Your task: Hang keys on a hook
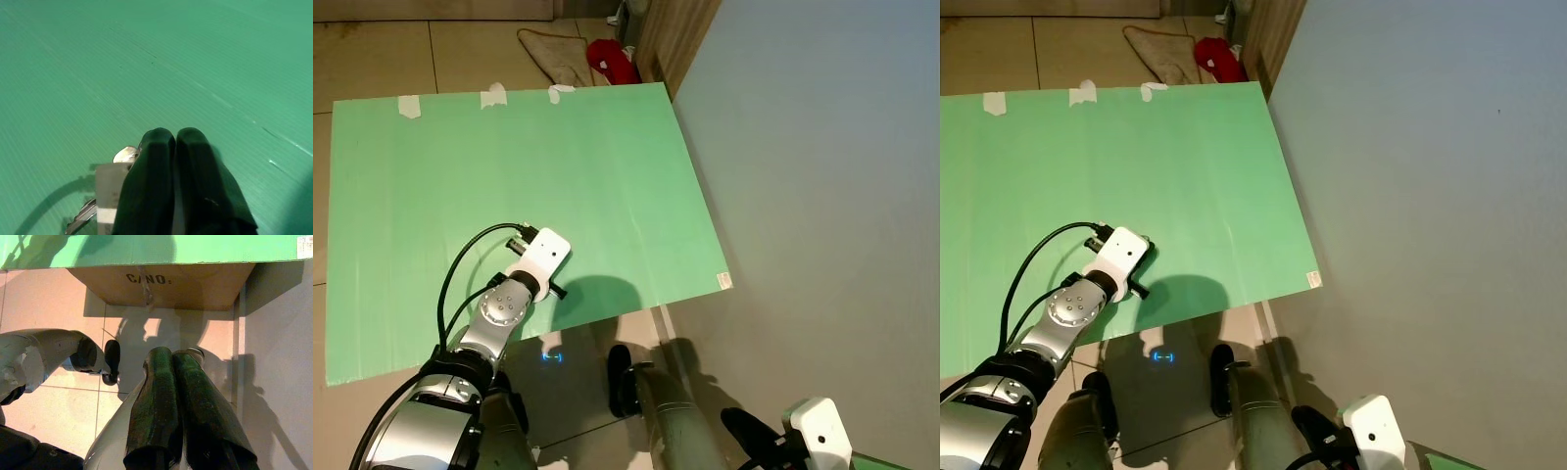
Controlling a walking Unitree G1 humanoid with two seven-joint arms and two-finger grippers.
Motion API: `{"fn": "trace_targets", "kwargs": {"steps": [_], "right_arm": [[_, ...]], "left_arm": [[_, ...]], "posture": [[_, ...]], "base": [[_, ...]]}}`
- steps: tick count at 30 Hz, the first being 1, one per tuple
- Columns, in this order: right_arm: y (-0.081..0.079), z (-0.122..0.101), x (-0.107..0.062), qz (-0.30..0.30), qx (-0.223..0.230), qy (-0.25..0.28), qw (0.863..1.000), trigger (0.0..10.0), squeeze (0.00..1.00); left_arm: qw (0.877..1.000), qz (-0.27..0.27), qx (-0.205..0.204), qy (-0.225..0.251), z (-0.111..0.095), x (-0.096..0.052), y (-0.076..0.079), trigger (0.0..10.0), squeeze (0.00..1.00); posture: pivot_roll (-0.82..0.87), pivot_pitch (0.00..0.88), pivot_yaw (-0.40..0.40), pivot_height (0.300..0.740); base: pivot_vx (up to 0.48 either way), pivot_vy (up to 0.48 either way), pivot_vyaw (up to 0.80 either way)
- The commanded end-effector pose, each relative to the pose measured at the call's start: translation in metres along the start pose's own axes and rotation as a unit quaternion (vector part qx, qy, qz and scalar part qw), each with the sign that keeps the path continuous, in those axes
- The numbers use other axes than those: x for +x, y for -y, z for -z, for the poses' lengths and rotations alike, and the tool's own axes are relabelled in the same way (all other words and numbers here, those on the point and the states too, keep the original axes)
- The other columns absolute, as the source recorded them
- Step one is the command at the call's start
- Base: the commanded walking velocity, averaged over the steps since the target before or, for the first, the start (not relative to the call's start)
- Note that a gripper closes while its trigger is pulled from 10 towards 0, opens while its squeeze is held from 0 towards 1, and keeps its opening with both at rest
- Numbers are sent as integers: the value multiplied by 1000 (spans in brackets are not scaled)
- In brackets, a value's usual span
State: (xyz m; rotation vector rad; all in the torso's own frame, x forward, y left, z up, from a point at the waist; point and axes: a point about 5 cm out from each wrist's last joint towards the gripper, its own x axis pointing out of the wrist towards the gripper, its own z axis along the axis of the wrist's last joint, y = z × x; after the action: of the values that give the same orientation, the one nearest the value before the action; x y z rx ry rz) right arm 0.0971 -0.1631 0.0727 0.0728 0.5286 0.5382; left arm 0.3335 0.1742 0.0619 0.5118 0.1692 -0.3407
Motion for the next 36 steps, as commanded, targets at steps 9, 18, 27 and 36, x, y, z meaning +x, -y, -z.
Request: {"fn": "trace_targets", "kwargs": {"steps": [9, 18, 27, 36], "right_arm": [[11, 4, 4, 5, 0, -10, 1000, 10000, 0], [17, 0, 20, 1, -7, 3, 1000, 10000, 0], [33, -16, 65, 1, -24, 45, 999, 10000, 0], [44, -49, 105, 1, -37, 106, 994, 10000, 0]], "left_arm": [[998, -15, -57, 2, 4, -3, 1, 0, 0], [997, -27, -60, 30, -5, -4, -6, 0, 0], [998, -28, -58, 8, -8, 0, -7, 0, 0], [992, -52, 102, -62, 1, 1, -41, 10000, 1000]], "posture": [[-323, 342, -213, 722], [-287, 294, -194, 722], [-193, 178, -138, 722], [-152, 77, -93, 722]], "base": [[0, 0, 0], [0, 0, 0], [0, 0, 0], [0, 0, 0]]}}
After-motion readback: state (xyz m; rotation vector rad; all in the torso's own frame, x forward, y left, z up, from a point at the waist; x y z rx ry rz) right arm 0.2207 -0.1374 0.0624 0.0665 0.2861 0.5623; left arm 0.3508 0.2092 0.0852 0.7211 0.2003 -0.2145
